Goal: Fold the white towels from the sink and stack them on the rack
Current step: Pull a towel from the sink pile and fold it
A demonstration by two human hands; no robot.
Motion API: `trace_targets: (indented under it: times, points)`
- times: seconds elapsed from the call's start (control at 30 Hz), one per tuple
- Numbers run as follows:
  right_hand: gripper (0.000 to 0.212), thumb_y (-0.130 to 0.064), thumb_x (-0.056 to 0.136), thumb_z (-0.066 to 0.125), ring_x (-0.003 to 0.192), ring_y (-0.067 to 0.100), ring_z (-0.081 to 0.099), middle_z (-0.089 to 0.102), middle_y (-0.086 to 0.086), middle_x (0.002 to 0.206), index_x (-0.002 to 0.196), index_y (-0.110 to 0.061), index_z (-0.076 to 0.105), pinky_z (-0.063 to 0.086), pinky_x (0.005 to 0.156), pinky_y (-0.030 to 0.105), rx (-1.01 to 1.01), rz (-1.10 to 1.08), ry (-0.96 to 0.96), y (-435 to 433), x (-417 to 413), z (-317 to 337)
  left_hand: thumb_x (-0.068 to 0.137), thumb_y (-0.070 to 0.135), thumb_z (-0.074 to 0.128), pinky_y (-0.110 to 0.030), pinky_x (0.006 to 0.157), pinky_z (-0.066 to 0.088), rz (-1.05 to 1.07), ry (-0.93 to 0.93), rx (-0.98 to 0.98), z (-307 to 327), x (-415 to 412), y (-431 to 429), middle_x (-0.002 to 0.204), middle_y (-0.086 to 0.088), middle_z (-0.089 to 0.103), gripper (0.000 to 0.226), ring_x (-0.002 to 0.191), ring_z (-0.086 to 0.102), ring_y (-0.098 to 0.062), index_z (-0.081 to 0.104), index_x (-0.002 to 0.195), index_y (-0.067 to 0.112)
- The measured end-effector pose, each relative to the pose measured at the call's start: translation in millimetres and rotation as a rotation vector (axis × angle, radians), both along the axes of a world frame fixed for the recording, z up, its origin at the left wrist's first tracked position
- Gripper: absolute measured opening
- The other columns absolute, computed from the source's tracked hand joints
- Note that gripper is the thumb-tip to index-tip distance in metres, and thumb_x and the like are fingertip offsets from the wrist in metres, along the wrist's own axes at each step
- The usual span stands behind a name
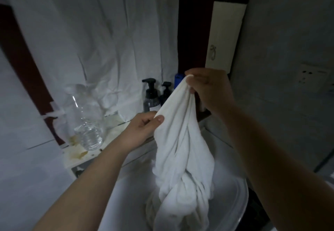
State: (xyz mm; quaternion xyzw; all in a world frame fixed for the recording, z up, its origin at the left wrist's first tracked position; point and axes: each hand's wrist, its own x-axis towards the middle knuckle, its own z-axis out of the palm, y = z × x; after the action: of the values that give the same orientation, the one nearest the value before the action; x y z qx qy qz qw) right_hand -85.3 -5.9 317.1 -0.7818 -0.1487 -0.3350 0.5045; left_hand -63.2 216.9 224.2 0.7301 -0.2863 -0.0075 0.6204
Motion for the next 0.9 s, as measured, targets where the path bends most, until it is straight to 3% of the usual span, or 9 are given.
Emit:
trace_targets:
  times: [0.13, 0.2, 0.27, 0.37, 0.43, 0.53, 0.63, 0.77, 0.9]
  points:
    - [0.016, -0.028, 0.080, 0.070, 0.081, 0.009, 0.073, 0.076, -0.010, 0.082, 0.083, -0.042, 0.077, 0.061, 0.078, 0.032, 0.369, -0.078, 0.039, -32, 12, 27, 0.096, 0.033, 0.062, -0.027, 0.067, 0.043, 0.096, 0.107, 0.013, -35, -4, 10, 0.076, -0.003, 0.066, 0.040, 0.072, 0.059, -0.013, 0.069, 0.074, -0.001]
    - [0.014, -0.033, 0.079, 0.071, 0.085, 0.010, 0.074, 0.077, -0.012, 0.086, 0.082, -0.045, 0.077, 0.062, 0.082, 0.038, 0.364, -0.127, 0.005, -51, 20, 35, 0.092, 0.033, 0.060, -0.032, 0.072, 0.045, 0.123, 0.179, 0.033, -56, -8, 19, 0.078, -0.008, 0.068, 0.042, 0.075, 0.060, -0.016, 0.070, 0.076, -0.005]
    - [0.015, -0.038, 0.081, 0.068, 0.087, 0.008, 0.073, 0.076, -0.015, 0.089, 0.081, -0.052, 0.074, 0.061, 0.084, 0.038, 0.297, -0.154, -0.021, -62, 26, 34, 0.091, 0.039, 0.064, -0.039, 0.072, 0.043, 0.166, 0.206, 0.056, -72, -9, 29, 0.077, -0.015, 0.065, 0.054, 0.075, 0.058, -0.021, 0.066, 0.081, -0.014]
    - [0.018, -0.037, 0.085, 0.062, 0.079, 0.001, 0.070, 0.073, -0.022, 0.082, 0.080, -0.053, 0.072, 0.059, 0.077, 0.027, 0.165, -0.207, 0.017, -72, 32, 13, 0.090, 0.046, 0.069, -0.036, 0.066, 0.036, 0.207, 0.207, 0.130, -85, -6, 39, 0.070, -0.011, 0.054, 0.063, 0.069, 0.049, -0.020, 0.060, 0.076, -0.014]
    - [0.018, -0.033, 0.085, 0.060, 0.065, 0.001, 0.064, 0.068, -0.020, 0.068, 0.074, -0.042, 0.071, 0.054, 0.065, 0.024, 0.165, -0.273, 0.037, -83, 37, -5, 0.089, 0.041, 0.068, -0.032, 0.061, 0.030, 0.215, 0.156, 0.218, -91, -8, 47, 0.062, -0.003, 0.044, 0.053, 0.061, 0.042, -0.014, 0.051, 0.060, 0.000]
    - [0.013, -0.027, 0.083, 0.059, 0.057, 0.007, 0.057, 0.062, -0.006, 0.059, 0.077, -0.023, 0.069, 0.047, 0.060, 0.030, 0.256, -0.334, 0.052, -101, 48, -24, 0.090, 0.037, 0.068, -0.029, 0.057, 0.026, 0.233, 0.108, 0.326, -107, -11, 62, 0.059, 0.003, 0.037, 0.049, 0.057, 0.038, -0.012, 0.043, 0.058, 0.009]
    - [0.018, -0.022, 0.083, 0.055, 0.056, 0.017, 0.048, 0.050, 0.013, 0.058, 0.070, -0.010, 0.058, 0.037, 0.058, 0.032, 0.240, -0.358, 0.072, -107, 58, -38, 0.093, 0.033, 0.070, -0.028, 0.057, 0.031, 0.253, 0.104, 0.381, -128, -12, 74, 0.058, 0.003, 0.042, 0.048, 0.057, 0.043, -0.010, 0.048, 0.057, 0.010]
    - [0.017, -0.026, 0.079, 0.055, 0.055, 0.014, 0.051, 0.056, 0.000, 0.057, 0.068, -0.015, 0.061, 0.040, 0.058, 0.030, 0.337, -0.401, 0.164, -116, 66, -55, 0.093, 0.018, 0.069, -0.035, 0.065, 0.042, 0.284, 0.120, 0.483, -151, -17, 85, 0.064, -0.004, 0.055, 0.041, 0.061, 0.054, -0.015, 0.057, 0.054, 0.022]
    - [0.018, -0.030, 0.079, 0.052, 0.059, 0.012, 0.058, 0.061, -0.004, 0.060, 0.068, -0.030, 0.066, 0.045, 0.060, 0.031, 0.288, -0.398, 0.290, -117, 69, -78, 0.094, 0.006, 0.066, -0.033, 0.071, 0.045, 0.401, 0.205, 0.435, -162, -21, 92, 0.080, -0.016, 0.065, 0.027, 0.076, 0.064, -0.030, 0.068, 0.067, 0.005]
